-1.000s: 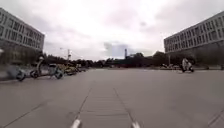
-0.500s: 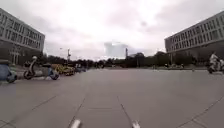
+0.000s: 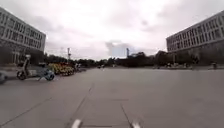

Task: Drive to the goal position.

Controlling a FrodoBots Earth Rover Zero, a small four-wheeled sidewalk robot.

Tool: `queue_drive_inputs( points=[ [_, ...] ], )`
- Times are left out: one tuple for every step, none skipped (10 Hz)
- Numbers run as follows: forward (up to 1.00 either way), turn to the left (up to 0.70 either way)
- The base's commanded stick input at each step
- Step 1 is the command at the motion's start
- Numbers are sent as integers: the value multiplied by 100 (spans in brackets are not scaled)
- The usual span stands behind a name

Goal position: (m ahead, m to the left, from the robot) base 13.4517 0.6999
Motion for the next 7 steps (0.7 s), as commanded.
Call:
queue_drive_inputs(
  points=[
    [100,0],
    [100,0],
    [100,0],
    [100,0],
    [100,0],
    [100,0],
    [100,0]
  ],
)
